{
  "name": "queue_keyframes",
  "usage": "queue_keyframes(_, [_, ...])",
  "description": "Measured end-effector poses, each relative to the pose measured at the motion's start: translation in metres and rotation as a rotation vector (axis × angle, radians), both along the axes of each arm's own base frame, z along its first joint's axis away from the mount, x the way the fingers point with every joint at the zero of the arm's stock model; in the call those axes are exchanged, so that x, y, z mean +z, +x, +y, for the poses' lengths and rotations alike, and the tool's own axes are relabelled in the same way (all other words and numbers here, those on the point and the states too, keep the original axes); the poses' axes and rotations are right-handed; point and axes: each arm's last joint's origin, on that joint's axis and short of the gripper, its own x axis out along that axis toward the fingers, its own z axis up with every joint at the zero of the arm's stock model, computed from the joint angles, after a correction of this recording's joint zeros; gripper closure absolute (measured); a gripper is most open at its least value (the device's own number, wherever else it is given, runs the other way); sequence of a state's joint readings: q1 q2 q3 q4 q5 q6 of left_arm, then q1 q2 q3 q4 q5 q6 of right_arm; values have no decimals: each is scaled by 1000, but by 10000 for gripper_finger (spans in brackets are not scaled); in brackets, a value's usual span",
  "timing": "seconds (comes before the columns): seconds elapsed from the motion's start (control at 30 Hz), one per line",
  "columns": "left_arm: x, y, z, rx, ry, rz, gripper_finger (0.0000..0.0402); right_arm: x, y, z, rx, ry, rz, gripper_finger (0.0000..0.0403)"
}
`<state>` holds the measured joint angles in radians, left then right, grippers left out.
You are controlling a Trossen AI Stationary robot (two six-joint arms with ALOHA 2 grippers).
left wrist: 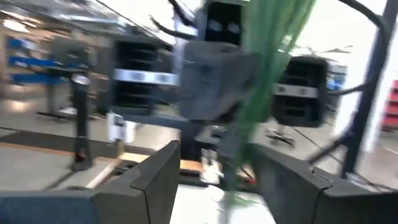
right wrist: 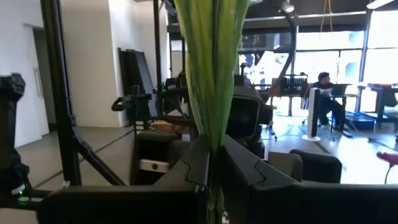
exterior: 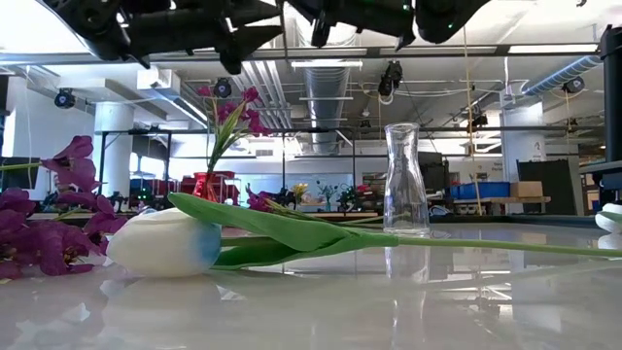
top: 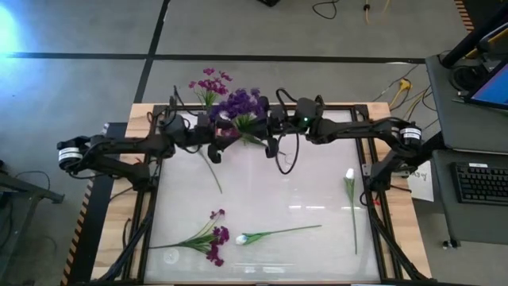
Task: Sort flowers into vase by color
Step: Put the purple flowers into the red vase
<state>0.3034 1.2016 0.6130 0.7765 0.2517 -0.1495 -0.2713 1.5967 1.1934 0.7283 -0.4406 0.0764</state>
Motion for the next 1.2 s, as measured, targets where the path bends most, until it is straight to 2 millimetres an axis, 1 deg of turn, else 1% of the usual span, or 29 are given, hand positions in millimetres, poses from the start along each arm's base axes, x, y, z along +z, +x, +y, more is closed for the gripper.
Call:
queue_keyframes(0.1, [1,10,-1,-69,8,9,207,-3,4,-2,-24,8,6,385])
queue_keyframes(0.23, [1,20,1,-104,8,28,207,-8,6,-3,-27,0,18,385])
queue_keyframes(0.43, [0,24,2,-112,-9,38,216,-7,4,-2,-29,-10,26,385])
queue_keyframes(0.63, [3,22,1,-113,-15,29,250,-9,5,-2,-30,-16,45,385])
queue_keyframes(0.77, [4,21,1,-110,-18,34,292,-10,5,-2,-26,5,57,381])
queue_keyframes(0.87, [2,21,1,-110,-26,51,337,-11,4,-2,-23,11,82,363])
queue_keyframes(0.97, [1,20,1,-108,-36,64,385,-10,4,-2,-23,38,120,332])
queue_keyframes(1.0, [0,20,1,-107,-38,69,392,-11,3,-2,-22,49,134,321])
queue_keyframes(1.2, [-1,18,6,-69,-51,96,397,-12,-3,-7,-41,92,214,255])
